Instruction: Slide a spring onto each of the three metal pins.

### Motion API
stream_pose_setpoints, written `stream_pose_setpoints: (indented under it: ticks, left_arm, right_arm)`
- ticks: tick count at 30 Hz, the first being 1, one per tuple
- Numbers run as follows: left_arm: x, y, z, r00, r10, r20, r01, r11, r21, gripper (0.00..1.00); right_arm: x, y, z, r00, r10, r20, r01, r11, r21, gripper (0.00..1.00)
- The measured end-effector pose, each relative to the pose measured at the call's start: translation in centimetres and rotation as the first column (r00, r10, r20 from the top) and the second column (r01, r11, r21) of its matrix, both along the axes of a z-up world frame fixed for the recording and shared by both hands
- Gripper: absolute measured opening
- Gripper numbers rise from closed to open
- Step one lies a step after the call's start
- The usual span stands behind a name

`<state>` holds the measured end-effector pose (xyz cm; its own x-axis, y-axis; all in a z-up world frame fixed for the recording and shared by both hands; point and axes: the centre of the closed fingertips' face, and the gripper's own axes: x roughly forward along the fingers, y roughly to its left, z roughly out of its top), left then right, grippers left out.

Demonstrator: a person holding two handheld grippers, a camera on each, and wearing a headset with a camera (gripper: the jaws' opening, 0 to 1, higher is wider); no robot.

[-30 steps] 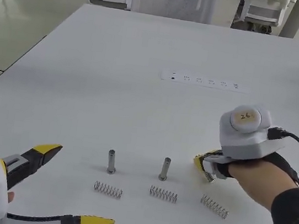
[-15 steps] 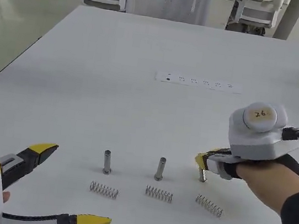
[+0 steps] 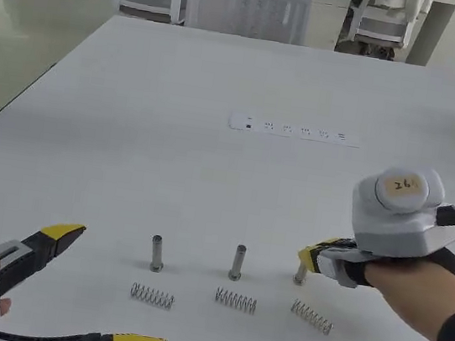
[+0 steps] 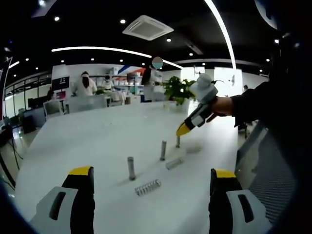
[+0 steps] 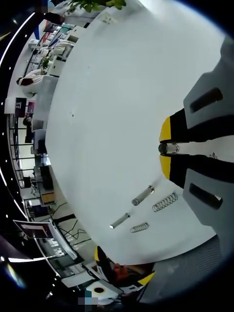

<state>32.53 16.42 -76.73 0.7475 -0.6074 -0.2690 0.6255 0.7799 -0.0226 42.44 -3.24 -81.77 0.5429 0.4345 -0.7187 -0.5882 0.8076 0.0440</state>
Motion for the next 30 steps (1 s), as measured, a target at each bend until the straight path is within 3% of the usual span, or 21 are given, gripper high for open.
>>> stream_pose_setpoints:
  ticks: [17, 26, 30]
  left_arm:
    - [-0.08, -0.14, -0.14, 1.0, -0.002, -0.002, 0.002, 1.0, -0.001, 0.96]
    - [-0.09, -0.04, -0.13, 1.0, 0.001, 0.0, -0.001, 1.0, 0.0, 0.96]
    - [-0.11, -0.05, -0.13, 1.0, 0.0, 0.001, 0.0, 1.0, 0.001, 0.96]
  right_arm:
    - [-0.75, -0.44, 0.0, 1.0, 0.0, -0.014, 0.0, 1.0, -0.011, 0.05]
    - [-0.93, 0.04, 0.08, 0.999, 0.042, 0.012, -0.042, 0.999, -0.017, 0.06]
    - [-0.83, 0.25, 0.41, 0.999, 0.048, 0.024, -0.048, 0.999, -0.006, 0.11]
